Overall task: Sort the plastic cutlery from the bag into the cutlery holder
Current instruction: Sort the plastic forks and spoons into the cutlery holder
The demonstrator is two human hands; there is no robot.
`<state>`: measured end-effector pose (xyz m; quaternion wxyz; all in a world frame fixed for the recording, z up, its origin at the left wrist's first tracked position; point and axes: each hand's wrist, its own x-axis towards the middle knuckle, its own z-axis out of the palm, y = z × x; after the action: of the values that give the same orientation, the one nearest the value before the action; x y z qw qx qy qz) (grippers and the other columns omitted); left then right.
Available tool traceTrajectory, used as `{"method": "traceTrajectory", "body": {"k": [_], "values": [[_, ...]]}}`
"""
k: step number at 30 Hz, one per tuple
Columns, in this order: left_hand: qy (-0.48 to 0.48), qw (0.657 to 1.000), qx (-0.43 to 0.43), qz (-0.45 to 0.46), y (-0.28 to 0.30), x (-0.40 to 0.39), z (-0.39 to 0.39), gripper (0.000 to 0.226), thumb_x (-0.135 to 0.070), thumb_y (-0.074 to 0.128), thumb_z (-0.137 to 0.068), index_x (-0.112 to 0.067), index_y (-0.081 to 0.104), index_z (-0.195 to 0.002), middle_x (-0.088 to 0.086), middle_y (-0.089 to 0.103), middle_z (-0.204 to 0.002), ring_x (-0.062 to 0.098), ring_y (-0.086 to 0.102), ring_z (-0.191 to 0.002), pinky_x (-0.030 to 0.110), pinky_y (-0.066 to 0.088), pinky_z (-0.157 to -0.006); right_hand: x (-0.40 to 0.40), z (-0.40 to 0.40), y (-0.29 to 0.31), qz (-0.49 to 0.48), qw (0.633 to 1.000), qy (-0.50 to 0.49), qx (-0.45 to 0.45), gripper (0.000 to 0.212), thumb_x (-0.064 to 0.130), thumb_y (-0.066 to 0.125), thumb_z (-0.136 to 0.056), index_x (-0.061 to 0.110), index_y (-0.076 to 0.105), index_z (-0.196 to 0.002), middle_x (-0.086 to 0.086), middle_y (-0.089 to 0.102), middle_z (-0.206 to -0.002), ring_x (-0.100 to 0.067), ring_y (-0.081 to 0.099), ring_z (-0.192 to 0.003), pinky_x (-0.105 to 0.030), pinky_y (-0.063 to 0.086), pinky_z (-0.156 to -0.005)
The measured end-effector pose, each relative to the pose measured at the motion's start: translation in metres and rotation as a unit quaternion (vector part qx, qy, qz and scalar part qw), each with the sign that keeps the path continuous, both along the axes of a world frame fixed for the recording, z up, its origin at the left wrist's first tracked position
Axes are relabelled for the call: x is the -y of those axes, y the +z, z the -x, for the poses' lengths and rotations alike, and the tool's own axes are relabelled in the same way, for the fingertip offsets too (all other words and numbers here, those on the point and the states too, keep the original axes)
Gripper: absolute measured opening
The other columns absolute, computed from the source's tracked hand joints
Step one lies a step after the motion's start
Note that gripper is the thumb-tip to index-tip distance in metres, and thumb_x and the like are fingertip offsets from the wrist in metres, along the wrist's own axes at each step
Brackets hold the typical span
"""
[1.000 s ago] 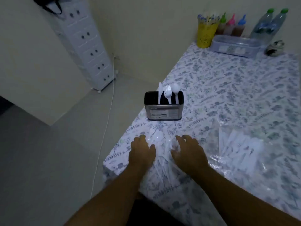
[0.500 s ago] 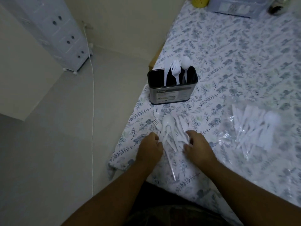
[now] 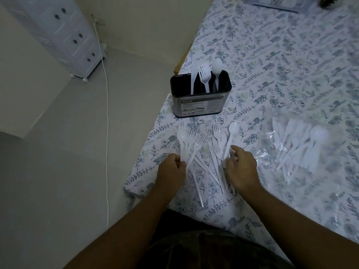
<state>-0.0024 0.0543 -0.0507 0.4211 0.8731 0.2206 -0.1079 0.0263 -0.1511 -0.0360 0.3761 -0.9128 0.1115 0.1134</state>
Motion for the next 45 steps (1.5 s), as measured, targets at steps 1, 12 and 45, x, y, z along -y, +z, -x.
{"method": "traceTrajectory", "body": {"k": [1, 12, 45], "values": [[0.003, 1.0, 0.003, 0.0, 0.001, 0.002, 0.001, 0.008, -0.022, 0.061, -0.096, -0.02, 0.055, -0.092, -0.007, 0.058, -0.083, 0.014, 0.059, -0.079, 0.019, 0.043, -0.064, 0.0, 0.001, 0.0, 0.009, 1.0, 0.001, 0.017, 0.05, 0.031, 0.051, -0.093, 0.015, 0.056, -0.141, -0.01, 0.062, -0.118, -0.027, 0.056, -0.111, -0.046, 0.048, -0.099], [-0.124, 0.989, 0.019, 0.08, 0.012, 0.054, 0.014, 0.013, -0.03, 0.067, -0.092, -0.022, 0.064, -0.101, -0.011, 0.063, -0.08, -0.001, 0.06, -0.07, 0.015, 0.045, -0.062, -0.019, -0.003, 0.001, -0.181, 0.975, -0.006, -0.132, 0.046, 0.03, 0.07, -0.095, 0.014, 0.055, -0.135, -0.009, 0.072, -0.096, -0.025, 0.072, -0.085, -0.046, 0.061, -0.085], [-0.059, 0.994, -0.044, -0.075, 0.002, 0.029, -0.013, 0.016, -0.023, 0.07, -0.076, -0.01, 0.063, -0.072, 0.001, 0.062, -0.068, 0.014, 0.059, -0.063, 0.024, 0.042, -0.051, -0.003, -0.009, 0.003, 0.135, 0.962, 0.218, -0.092, 0.021, 0.036, 0.064, -0.085, 0.026, 0.059, -0.103, 0.003, 0.06, -0.099, -0.02, 0.06, -0.088, -0.033, 0.05, -0.073]]}}
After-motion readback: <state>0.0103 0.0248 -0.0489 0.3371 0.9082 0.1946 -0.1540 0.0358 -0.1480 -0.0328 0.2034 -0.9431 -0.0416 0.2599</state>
